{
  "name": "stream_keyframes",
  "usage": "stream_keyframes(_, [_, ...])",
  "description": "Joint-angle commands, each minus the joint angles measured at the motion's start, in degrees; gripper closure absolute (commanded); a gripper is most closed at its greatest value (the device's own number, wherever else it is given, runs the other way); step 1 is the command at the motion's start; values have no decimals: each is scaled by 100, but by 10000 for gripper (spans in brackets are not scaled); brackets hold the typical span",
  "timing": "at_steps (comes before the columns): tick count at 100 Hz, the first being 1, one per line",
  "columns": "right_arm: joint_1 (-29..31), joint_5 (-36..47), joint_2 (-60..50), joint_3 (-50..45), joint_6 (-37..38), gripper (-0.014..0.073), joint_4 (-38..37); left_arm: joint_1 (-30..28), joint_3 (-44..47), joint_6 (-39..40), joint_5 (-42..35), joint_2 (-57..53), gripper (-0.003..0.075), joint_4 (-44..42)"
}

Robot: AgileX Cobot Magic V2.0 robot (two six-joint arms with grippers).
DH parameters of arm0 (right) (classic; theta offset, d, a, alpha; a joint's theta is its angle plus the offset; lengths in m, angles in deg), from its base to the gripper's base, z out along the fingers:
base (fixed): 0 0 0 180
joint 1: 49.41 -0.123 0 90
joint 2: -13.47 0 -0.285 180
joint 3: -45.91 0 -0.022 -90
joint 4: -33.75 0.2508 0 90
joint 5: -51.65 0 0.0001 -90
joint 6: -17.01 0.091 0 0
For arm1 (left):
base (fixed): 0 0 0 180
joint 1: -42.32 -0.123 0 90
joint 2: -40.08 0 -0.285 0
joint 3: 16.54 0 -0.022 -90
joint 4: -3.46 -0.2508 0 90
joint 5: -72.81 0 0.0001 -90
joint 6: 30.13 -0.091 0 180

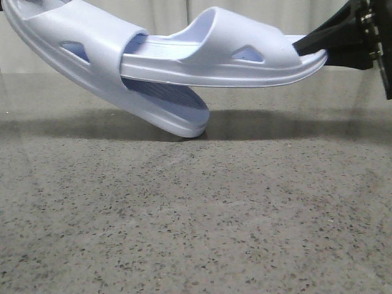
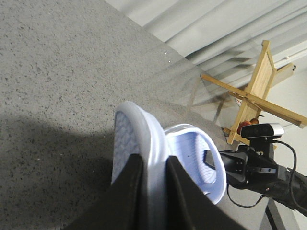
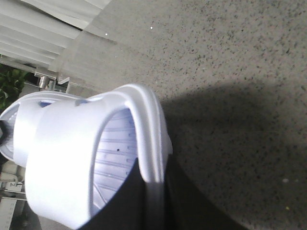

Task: Insert blue slippers together front up
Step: 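Nest the right gripper's slipper into the left gripper's slipper, soles stacked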

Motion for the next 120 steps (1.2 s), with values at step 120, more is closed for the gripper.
stream_keyframes(120, [908, -2210, 249, 1412, -15, 399, -489, 93, -44, -414, -165, 21, 705, 119])
